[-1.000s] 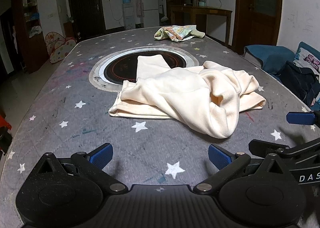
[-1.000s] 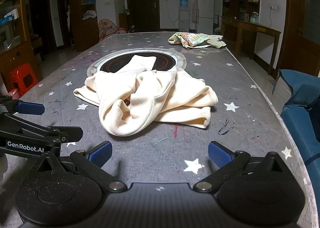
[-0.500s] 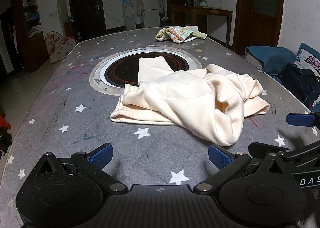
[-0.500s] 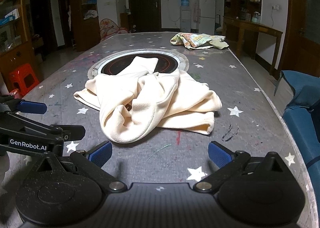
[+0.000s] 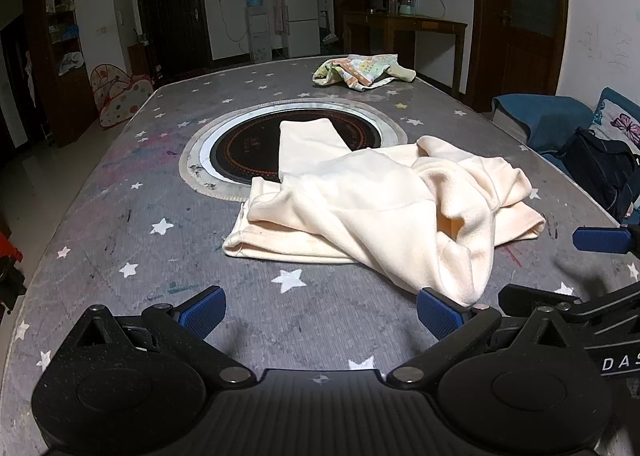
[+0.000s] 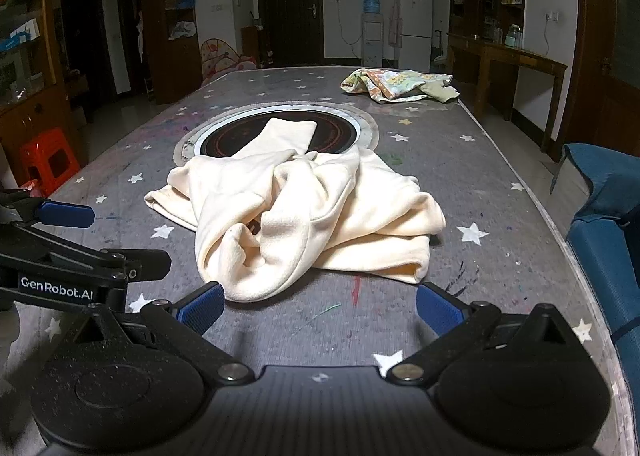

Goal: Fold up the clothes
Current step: 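Close the left gripper on one shirt edge while the right gripper grasps another edge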

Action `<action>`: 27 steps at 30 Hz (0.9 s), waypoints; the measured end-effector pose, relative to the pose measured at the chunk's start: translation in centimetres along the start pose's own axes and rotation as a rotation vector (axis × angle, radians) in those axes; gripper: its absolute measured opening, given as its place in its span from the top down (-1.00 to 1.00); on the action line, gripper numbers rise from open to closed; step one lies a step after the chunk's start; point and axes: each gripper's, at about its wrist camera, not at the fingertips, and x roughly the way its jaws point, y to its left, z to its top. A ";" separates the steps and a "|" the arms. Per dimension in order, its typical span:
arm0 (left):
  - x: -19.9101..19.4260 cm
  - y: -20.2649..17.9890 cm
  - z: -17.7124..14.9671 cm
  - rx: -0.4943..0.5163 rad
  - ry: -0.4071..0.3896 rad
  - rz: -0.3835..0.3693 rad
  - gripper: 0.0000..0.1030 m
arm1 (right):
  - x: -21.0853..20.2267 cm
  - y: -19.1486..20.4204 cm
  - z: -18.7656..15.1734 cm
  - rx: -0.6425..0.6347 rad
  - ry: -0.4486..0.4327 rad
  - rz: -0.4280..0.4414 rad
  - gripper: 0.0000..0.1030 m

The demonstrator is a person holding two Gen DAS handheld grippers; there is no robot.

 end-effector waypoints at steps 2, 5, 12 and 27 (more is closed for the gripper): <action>0.1 0.2 0.3 -0.006 0.002 -0.002 -1.00 | 0.1 0.0 0.2 0.001 -0.002 0.001 -1.00; 0.4 0.4 0.6 -0.013 0.001 -0.001 -1.00 | 0.3 -0.1 0.5 -0.002 -0.008 0.007 -1.00; 0.8 1.2 2.0 -0.033 -0.010 0.004 -1.00 | 0.7 -0.4 1.9 -0.001 -0.024 0.020 -1.00; 3.9 1.2 8.3 -0.054 -0.011 -0.079 -0.72 | 3.0 -1.4 6.2 -0.017 -0.056 0.024 -0.66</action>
